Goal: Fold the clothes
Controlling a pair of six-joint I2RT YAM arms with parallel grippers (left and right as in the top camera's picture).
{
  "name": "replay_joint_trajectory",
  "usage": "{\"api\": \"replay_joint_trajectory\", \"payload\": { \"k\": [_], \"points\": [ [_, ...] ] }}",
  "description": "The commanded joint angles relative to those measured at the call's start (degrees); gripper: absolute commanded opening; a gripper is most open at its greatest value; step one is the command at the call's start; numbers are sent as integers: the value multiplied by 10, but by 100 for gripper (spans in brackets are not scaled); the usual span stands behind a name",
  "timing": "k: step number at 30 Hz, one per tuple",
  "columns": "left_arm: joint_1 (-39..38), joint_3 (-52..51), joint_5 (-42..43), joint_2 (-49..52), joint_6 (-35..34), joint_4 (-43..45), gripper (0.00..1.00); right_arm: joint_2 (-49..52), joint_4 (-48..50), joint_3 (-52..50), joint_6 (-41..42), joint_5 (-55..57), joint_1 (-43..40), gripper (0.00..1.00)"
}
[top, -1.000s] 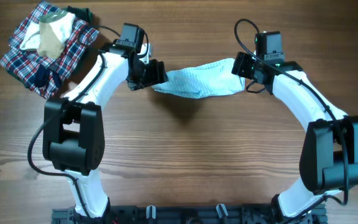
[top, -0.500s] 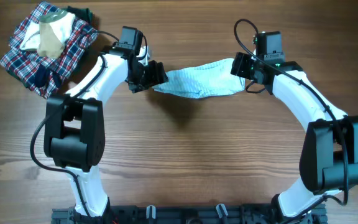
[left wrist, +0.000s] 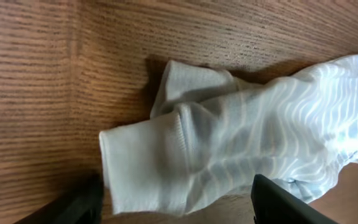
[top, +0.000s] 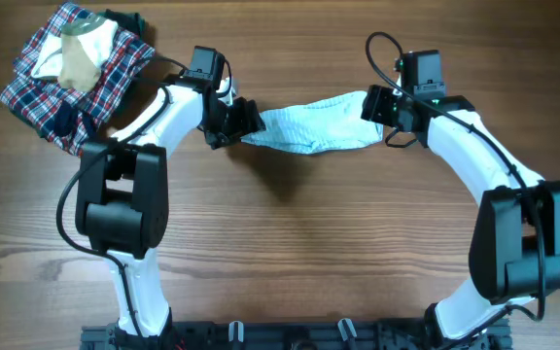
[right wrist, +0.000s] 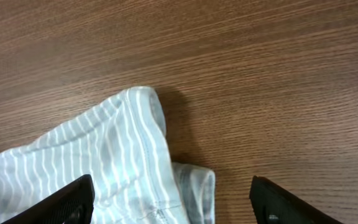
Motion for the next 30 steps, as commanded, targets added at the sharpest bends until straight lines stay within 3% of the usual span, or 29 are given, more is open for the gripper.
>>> {"api": "replay_joint_trajectory", "payload": {
  "k": [1,15,17,19,21,27,30],
  "points": [
    [3,-6,16,17,-12,9,75,2,0,4,-9,-9,-3,81],
    [1,-6,75,57,-12,31,69,-5,0,5,-24,-9,-3,81],
    [1,-6,75,57,-12,31,59,-5,0,5,-23,-9,-3,81],
    [2,-6,75,57,-12,31,38,-5,0,5,-23,-9,-3,81],
    [2,-6,75,57,-12,31,27,-5,0,5,-23,-9,-3,81],
    [2,-6,67,57,-12,31,4,-5,0,5,-24,-9,-3,81],
    [4,-6,54,57,-12,30,4,-5,0,5,-32,-9,-3,80]
  ]
}}
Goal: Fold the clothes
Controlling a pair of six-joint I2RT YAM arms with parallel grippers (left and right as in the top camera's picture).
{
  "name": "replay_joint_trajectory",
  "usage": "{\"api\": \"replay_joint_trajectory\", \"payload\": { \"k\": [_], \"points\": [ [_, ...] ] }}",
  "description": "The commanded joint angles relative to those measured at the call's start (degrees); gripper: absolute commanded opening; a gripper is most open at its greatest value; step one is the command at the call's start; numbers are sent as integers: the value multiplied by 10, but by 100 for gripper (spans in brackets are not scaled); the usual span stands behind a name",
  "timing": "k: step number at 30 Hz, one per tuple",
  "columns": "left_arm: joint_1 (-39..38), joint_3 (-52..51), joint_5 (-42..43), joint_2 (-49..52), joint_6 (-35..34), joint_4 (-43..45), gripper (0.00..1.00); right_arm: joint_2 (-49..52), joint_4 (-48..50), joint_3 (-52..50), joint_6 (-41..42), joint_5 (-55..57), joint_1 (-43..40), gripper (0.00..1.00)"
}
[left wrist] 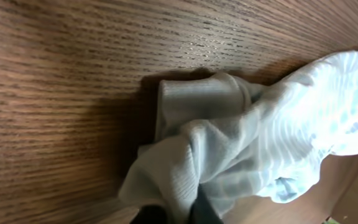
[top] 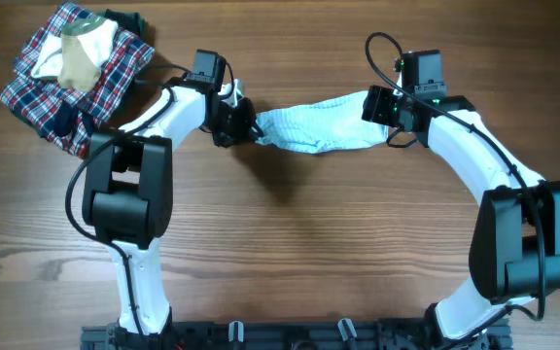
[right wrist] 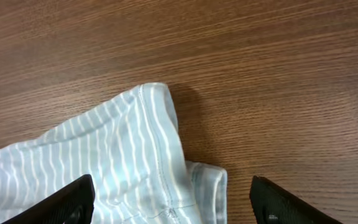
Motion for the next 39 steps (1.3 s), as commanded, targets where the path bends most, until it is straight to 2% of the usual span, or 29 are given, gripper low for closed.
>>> {"api": "replay_joint_trajectory", "payload": {
  "k": [1,7,16,22,39],
  "points": [
    [5,-10,-38,19,1,-5,4,-5,0,5,-23,-9,-2,80],
    [20,-6,-56,18,19,-28,4,-5,2,5,-23,-9,-2,80],
    [19,24,-150,-31,35,-70,4,-5,3,5,-23,-9,-2,80],
    [14,24,-163,-62,48,-75,4,-5,4,5,-23,-9,-2,79],
    [-116,79,-256,-96,48,-100,4,-5,5,5,-26,-7,-2,79]
  ]
}}
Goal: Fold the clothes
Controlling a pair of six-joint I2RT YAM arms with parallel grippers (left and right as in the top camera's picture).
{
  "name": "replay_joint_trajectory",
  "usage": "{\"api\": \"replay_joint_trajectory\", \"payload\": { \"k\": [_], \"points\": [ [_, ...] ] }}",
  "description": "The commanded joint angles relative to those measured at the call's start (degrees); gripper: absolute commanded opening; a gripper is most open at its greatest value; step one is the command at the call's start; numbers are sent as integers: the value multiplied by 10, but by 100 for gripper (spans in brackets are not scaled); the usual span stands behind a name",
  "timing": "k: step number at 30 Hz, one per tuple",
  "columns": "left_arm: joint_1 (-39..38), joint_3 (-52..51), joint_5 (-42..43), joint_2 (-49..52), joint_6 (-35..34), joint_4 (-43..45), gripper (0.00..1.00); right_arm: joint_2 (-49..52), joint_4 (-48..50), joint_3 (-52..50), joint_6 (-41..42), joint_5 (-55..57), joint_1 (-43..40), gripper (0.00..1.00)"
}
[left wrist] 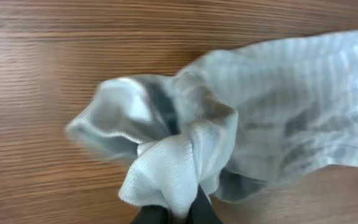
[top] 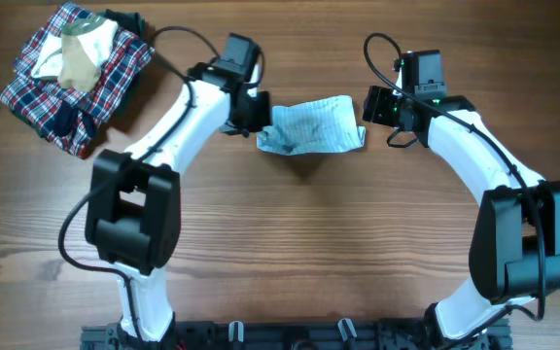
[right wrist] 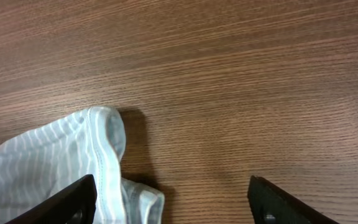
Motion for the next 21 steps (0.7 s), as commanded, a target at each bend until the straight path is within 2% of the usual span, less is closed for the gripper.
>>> {"api": "replay_joint_trajectory", "payload": {
  "k": [1,12,21],
  "points": [
    [-38,20,-38,-20,7,0,4,-5,2,5,-14,-6,-2,79],
    [-103,24,-43,-20,7,26,5,-5,2,5,-9,9,-14,76],
    [-117,24,-43,-20,5,62,6,-5,-17,5,-11,8,-41,75]
  ]
}}
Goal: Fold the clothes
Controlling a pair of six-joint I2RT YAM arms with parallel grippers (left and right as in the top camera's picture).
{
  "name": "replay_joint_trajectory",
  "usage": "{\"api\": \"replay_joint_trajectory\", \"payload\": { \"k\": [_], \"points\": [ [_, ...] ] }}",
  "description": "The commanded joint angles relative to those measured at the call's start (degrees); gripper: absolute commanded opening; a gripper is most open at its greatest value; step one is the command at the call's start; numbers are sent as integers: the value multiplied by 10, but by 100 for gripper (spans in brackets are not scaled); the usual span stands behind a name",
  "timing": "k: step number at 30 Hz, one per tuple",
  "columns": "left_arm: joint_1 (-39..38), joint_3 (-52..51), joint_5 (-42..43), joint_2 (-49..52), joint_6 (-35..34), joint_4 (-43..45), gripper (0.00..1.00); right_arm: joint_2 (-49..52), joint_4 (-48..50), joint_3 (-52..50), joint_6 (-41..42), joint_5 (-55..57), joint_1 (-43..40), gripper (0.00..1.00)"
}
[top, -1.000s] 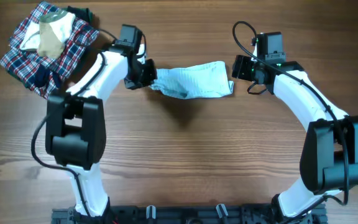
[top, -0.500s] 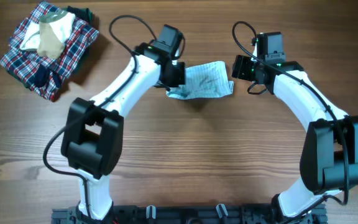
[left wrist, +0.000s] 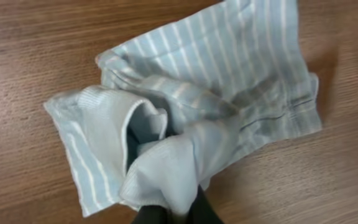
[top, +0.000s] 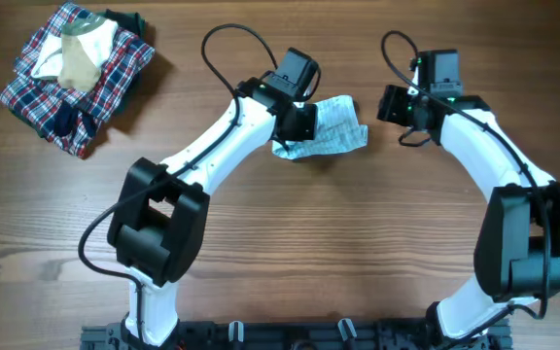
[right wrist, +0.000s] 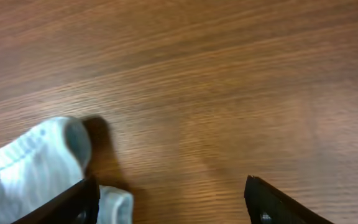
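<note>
A light blue striped garment (top: 327,129) lies bunched at the table's far middle, folded over on itself. My left gripper (top: 295,122) is shut on its left end and holds that end over the cloth; the pinched fold (left wrist: 179,180) shows in the left wrist view, with the rest of the striped garment (left wrist: 241,68) spread beyond it. My right gripper (top: 394,105) stands open just right of the garment, holding nothing; its fingers (right wrist: 73,202) frame bare wood, with the garment's edge (right wrist: 36,162) at the lower left.
A heap of clothes (top: 71,73), plaid cloth with a beige and white piece on top, sits at the far left corner. The wooden table (top: 280,253) stretches bare toward the front. Cables loop above both arms.
My left gripper carried the garment's left end further right, over the cloth. The garment is now shorter and doubled up. My right gripper has moved slightly right, away from the garment's edge.
The garment first lay stretched out between both open grippers. Then my left gripper was shut on its left end. Later that end was drawn rightward, shortening the cloth. Now it lies over the right part, while the right gripper stayed open.
</note>
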Motion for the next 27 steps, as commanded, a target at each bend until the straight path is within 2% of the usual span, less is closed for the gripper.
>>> {"api": "replay_joint_trajectory", "payload": {
  "k": [1,6,15,16,17,18,20,21,24,27],
  "points": [
    [-6,13,-7,-20,5,15,6,-5,-3,5,-4,5,0,75],
    [-10,13,-7,-18,5,26,11,-5,-3,5,-5,5,0,75],
    [-26,13,-1,-2,5,30,11,-5,-3,5,-4,5,0,75],
    [-28,13,-1,-2,5,30,15,-5,-3,5,-4,5,0,75],
    [-30,13,-1,-2,5,30,29,-5,-3,5,-4,5,0,75],
    [-31,13,-1,-2,5,30,38,-5,-3,5,-4,4,0,75],
    [-32,13,-1,-2,5,30,47,-5,-3,5,-4,1,0,75],
    [-32,13,-1,-2,7,30,56,-5,-4,5,-4,1,0,75],
    [-32,13,-2,-2,7,30,64,-5,-3,5,-3,1,0,76],
    [-32,14,-7,-2,9,31,66,-5,-4,5,-3,0,0,76]
  ]
}}
